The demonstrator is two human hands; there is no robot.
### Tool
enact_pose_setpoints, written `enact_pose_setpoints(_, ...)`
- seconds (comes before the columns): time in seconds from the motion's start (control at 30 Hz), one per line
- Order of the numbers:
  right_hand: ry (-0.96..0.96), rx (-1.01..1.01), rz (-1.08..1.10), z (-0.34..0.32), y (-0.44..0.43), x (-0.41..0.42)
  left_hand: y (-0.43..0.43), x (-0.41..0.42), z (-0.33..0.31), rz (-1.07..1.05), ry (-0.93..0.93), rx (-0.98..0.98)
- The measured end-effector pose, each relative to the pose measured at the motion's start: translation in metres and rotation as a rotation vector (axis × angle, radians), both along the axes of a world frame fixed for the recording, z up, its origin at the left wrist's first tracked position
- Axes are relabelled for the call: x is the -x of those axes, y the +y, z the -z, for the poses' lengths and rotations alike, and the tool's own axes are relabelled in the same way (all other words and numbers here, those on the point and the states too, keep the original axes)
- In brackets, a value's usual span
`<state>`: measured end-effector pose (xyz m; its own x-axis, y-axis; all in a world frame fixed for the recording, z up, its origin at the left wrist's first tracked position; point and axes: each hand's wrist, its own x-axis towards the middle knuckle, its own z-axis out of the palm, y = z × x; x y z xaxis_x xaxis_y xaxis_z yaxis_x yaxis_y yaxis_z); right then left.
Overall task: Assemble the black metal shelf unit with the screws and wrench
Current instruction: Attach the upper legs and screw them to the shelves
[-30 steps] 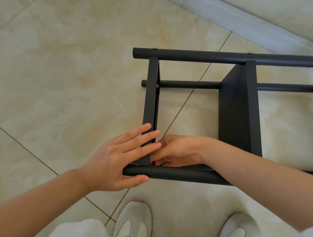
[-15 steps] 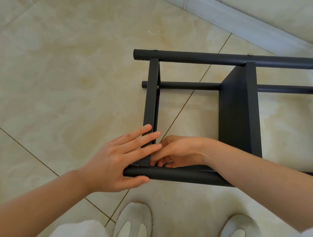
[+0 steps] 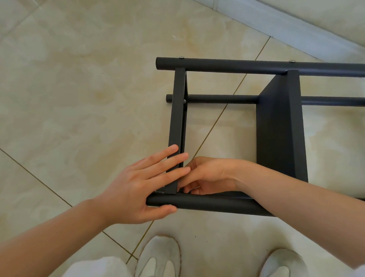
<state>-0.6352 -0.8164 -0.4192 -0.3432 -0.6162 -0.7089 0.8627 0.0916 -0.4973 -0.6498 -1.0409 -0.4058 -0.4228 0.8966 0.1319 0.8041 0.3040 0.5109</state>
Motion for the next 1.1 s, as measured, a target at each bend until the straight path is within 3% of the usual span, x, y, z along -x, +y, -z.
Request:
enact_pose_setpoints(0.17,0.051,-0.083,-0.041,0.0003,-0.0039,-0.0002,0.0006,0.0000,0.0004,-0.002,0.000,-0.007)
enact_pose_setpoints(1.1,0.050,-0.010,-0.047,0.0011,-0.0042,0.0006,0.0011,-0.0004,0.0007,-0.005,0.002,-0.022)
